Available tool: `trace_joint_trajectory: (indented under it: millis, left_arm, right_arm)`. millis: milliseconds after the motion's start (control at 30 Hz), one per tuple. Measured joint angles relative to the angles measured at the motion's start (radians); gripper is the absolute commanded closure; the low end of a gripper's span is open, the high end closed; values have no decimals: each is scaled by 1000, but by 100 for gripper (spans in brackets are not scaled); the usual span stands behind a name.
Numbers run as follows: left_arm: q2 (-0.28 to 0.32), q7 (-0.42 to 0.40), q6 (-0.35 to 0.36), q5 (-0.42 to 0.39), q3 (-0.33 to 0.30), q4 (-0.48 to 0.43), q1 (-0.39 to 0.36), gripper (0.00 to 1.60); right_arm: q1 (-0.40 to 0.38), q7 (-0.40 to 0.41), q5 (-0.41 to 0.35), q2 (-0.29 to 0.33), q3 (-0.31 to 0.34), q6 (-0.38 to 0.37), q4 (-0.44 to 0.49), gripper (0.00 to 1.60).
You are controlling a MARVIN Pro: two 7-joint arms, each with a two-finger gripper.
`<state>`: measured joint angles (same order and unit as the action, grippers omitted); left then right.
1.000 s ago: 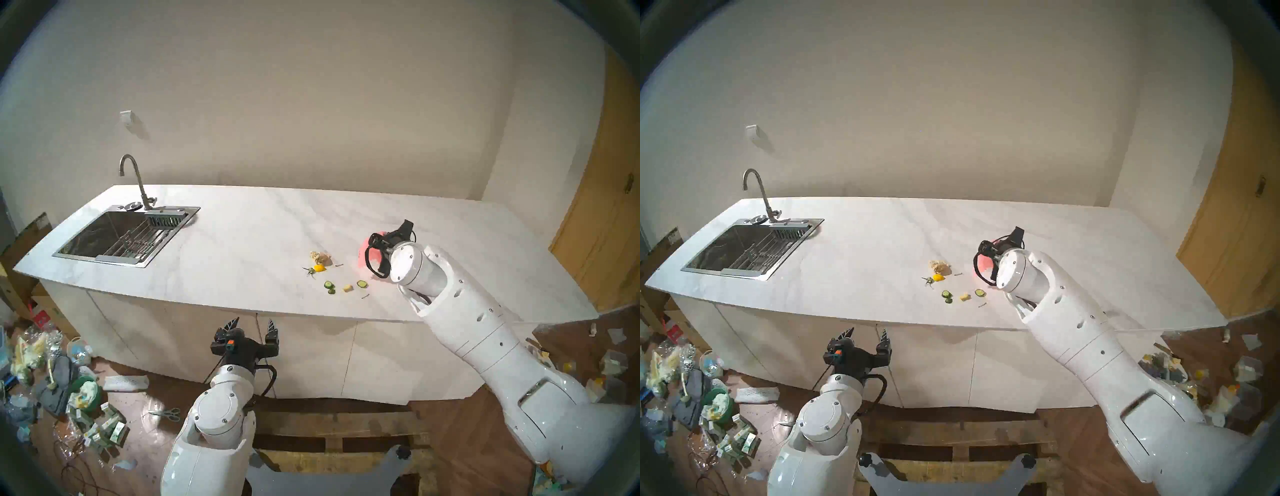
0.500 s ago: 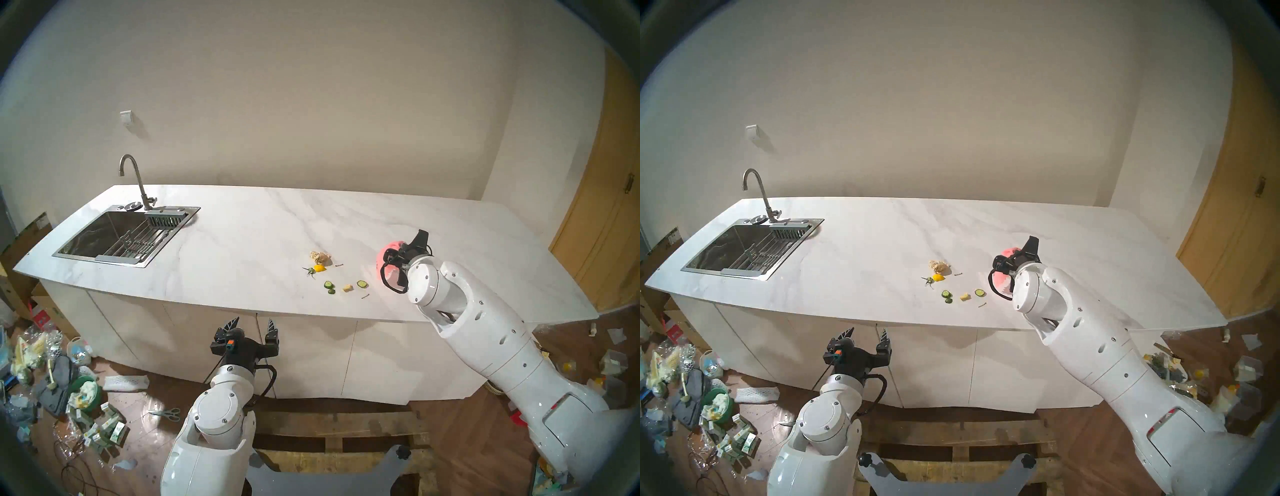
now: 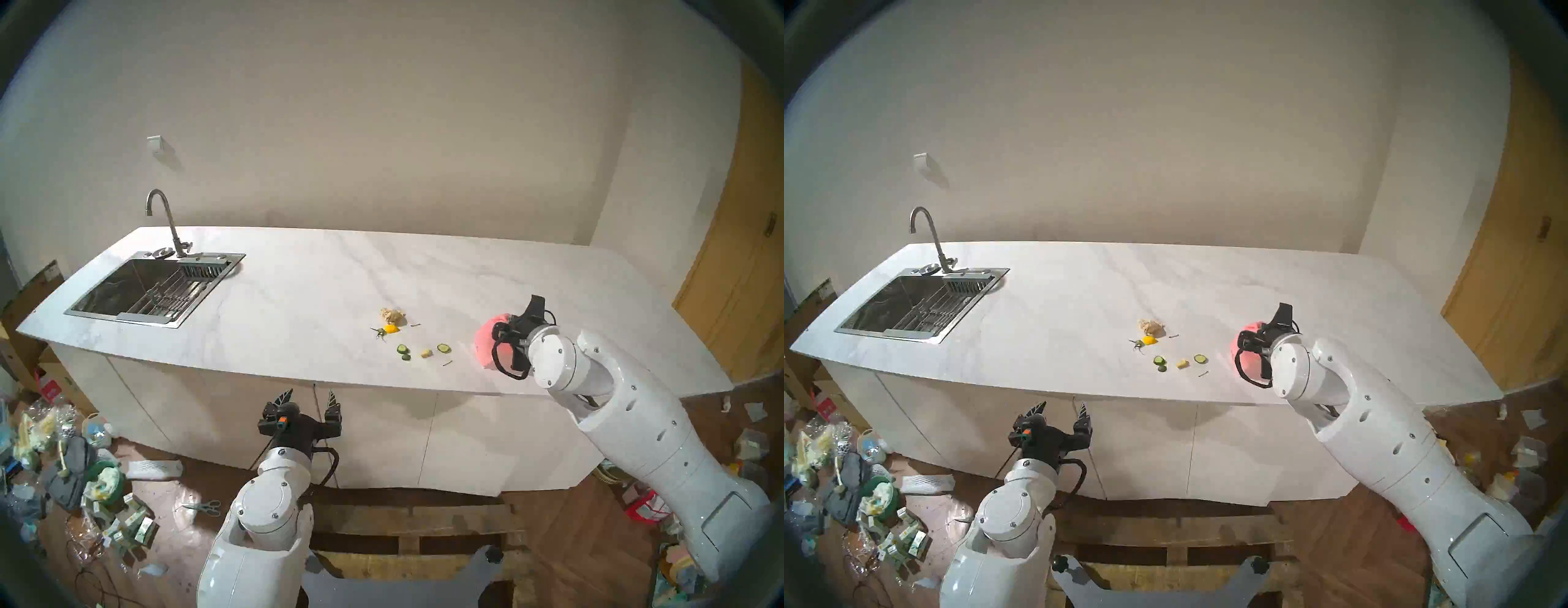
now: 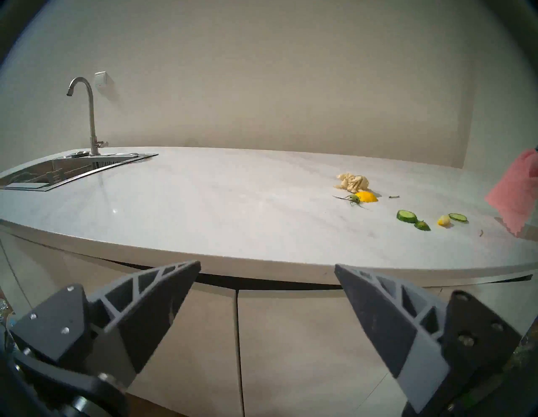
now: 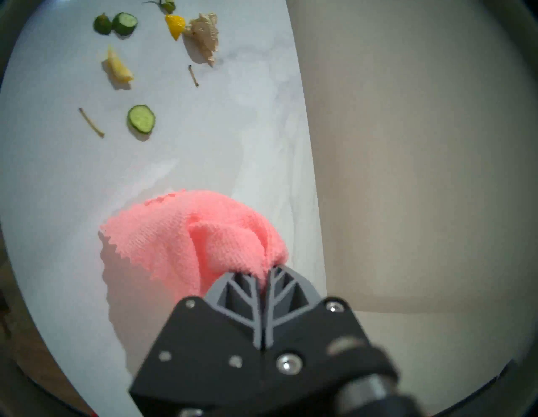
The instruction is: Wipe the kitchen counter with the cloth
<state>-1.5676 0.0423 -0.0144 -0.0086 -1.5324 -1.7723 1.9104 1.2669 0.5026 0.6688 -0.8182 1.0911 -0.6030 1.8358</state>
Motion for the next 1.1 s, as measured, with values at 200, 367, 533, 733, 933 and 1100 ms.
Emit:
trace_joint_trajectory:
  millis: [200, 367, 533, 733, 933, 1100]
  left_arm:
    - [0, 0, 0, 0, 0, -1, 0, 0]
    - [0, 0, 0, 0, 0, -1, 0, 0]
    - [1, -1, 0, -1, 0, -2, 1, 0]
    - [1, -1, 0, -1, 0, -2, 1, 0]
    - [1, -1, 0, -1, 0, -2, 1, 0]
    - [1, -1, 0, -1, 0, -2, 1, 0]
  right_arm:
    - [53, 21, -29, 42, 29, -1, 71, 160]
    - [102, -37, -29, 41, 49, -16, 95, 160]
    - [116, -88, -13, 17, 36, -21, 83, 160]
    - [112, -100, 4, -7, -4, -23, 71, 160]
    - [93, -96, 19, -39, -55, -29, 59, 160]
    - [65, -88, 31, -66, -83, -34, 24, 160]
